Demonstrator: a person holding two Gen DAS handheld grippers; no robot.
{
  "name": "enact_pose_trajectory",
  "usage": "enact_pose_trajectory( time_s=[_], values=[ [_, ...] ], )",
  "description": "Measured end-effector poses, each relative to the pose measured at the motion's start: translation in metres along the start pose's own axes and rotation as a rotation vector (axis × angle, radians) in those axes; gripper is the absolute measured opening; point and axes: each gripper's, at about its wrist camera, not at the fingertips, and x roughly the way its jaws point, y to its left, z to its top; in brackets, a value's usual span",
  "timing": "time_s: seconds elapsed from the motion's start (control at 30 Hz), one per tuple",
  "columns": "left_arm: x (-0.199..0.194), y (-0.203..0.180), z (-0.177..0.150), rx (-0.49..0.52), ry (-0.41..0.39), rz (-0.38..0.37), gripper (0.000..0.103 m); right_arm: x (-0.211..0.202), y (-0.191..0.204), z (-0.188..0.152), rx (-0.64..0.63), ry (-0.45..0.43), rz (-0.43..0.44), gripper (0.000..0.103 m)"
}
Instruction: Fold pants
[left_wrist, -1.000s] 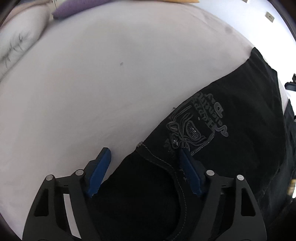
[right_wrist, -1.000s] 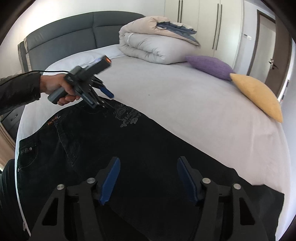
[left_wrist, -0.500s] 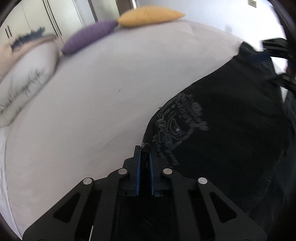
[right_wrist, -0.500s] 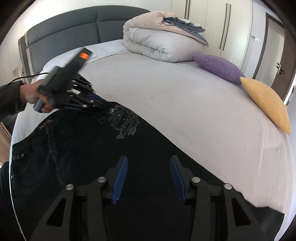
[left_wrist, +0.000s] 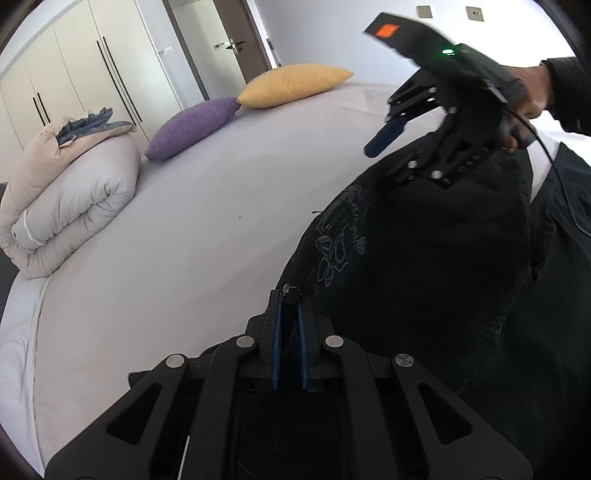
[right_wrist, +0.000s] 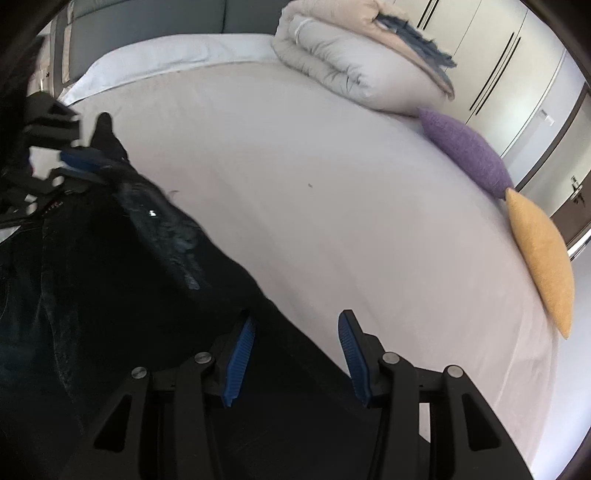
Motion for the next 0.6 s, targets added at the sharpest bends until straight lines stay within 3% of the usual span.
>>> enact_pose_trajectory(
  time_s=[0.03,0.07,0.1,0.13,0.4,0.6],
  values=[
    [-0.002,0.001,-0.005,-0.004,-0.004,-0.001,0.007,0.002,-0.001,0.000,0.004,0.010,0.010,0.049],
    [-0.001,0.002,-0.004,-0.009,-0.008,-0.002,0.007,0.004,-0.002,0.001,0.008,0.019,0.029,0.040],
    [-0.003,0.005,-0.003,-0.015,-0.009,-0.003,0.007,0.006,-0.003,0.001,0.020,0.031,0.058,0.030],
    [-0.002,0.006,-0.003,-0.020,-0.010,-0.003,0.007,0.006,-0.004,0.000,0.035,0.039,0.079,0.012],
    [-0.011,0.012,-0.002,-0.071,-0.029,0.006,0.007,-0.026,0.007,-0.003,0.119,-0.035,0.069,0.004],
    [-0.035,0.008,-0.010,-0.141,-0.040,-0.002,0.007,-0.039,0.058,0.007,0.176,-0.084,0.121,0.004]
  ],
)
